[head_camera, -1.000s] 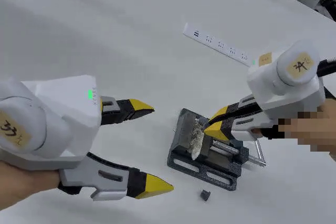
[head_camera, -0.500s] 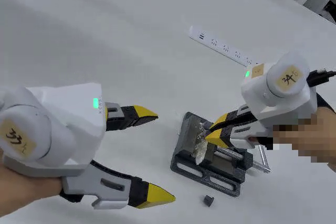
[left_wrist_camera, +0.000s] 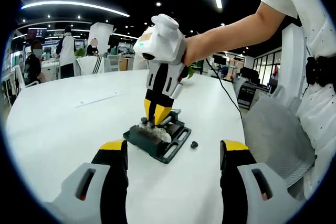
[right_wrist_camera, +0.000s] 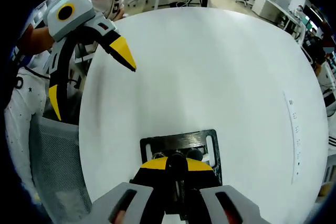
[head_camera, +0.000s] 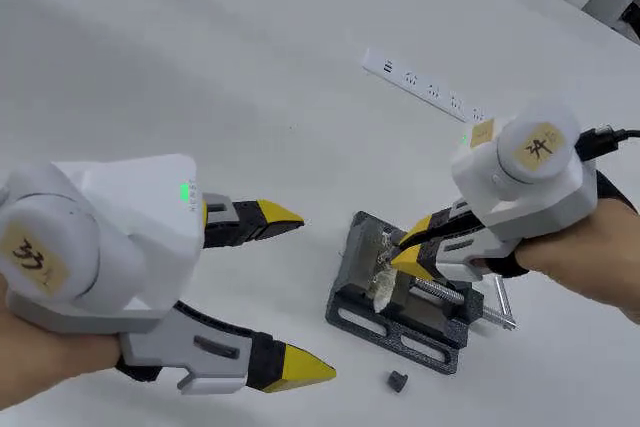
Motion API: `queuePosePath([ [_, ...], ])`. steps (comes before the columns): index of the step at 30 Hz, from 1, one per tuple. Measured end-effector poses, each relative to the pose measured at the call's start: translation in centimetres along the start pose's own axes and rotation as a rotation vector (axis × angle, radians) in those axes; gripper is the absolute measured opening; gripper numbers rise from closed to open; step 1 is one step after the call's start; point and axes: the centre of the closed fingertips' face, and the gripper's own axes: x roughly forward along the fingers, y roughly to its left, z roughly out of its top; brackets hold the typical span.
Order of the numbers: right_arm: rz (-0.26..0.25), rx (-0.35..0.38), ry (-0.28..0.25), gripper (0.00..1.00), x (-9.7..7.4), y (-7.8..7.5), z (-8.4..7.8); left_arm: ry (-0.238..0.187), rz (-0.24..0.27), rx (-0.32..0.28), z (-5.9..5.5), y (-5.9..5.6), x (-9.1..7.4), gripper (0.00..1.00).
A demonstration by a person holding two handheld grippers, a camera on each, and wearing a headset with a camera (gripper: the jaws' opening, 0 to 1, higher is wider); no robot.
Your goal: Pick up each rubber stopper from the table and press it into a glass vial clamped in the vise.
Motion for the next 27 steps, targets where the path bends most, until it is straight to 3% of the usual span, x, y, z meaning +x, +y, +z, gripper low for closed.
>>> queuePosePath([
  [10, 0.002, 0.02, 0.016, 0.04, 0.1, 0.02, 0.02, -0.008, 0.001, -0.008, 0.1, -0.12, 0.16, 0.7],
  [15, 0.005, -0.012, 0.023, 0.06, 0.0, 0.27, -0.06, -0.009, -0.001, -0.006, 0.19, -0.23, 0.2, 0.69],
  [27, 0.002, -0.004, -0.002, 0.08, 0.01, -0.05, -0.01, -0.01, 0.006, -0.011, 0.19, -0.09, -0.19, 0.69],
])
